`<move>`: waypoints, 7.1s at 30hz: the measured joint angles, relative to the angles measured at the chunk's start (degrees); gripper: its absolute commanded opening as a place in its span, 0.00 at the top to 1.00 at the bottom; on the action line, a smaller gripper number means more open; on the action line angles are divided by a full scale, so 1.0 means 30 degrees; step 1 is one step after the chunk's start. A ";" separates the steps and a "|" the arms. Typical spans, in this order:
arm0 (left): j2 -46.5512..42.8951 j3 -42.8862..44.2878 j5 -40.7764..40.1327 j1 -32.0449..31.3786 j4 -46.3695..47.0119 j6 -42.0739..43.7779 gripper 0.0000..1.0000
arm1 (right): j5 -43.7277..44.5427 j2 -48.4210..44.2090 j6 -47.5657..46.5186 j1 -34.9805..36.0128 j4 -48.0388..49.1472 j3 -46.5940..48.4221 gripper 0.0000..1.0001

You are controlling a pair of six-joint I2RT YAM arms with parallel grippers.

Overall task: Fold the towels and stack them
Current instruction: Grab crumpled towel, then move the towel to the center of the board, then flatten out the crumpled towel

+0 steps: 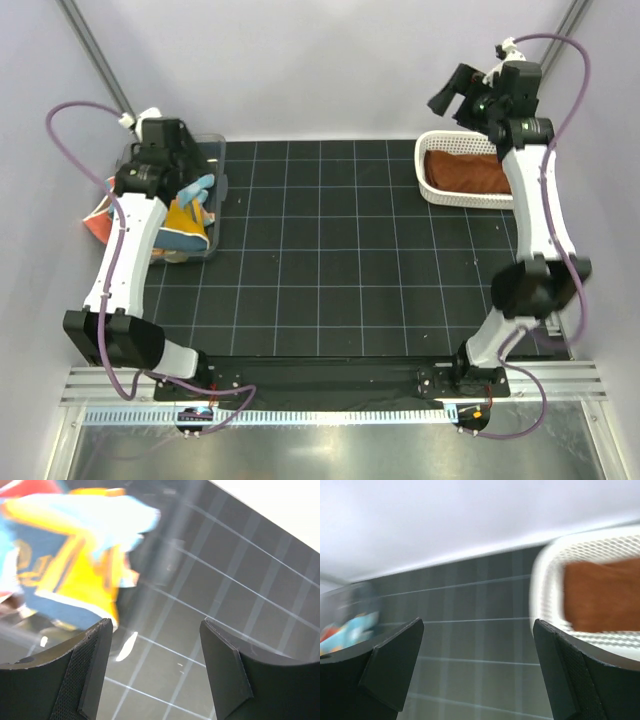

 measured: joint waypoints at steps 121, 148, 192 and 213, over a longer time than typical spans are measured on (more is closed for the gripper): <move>-0.2710 -1.1285 0.7563 -0.2659 0.4233 -0.3701 0.36 | 0.0998 -0.1188 0.0510 1.3304 0.3818 -1.4804 0.99; 1.3398 -0.0197 1.4010 -0.9719 0.8378 0.2004 0.38 | 0.7424 -1.8032 0.5202 1.4236 0.0044 -2.5288 0.44; 0.4444 -0.6331 0.9559 -0.5413 0.7723 0.0845 1.00 | -0.0525 -0.7242 0.5945 0.7337 0.9508 -2.3030 0.41; 0.6200 -0.5821 0.7752 -0.4262 0.4262 0.0233 1.00 | -0.3031 0.1829 0.5209 1.0790 1.0520 -1.6320 0.99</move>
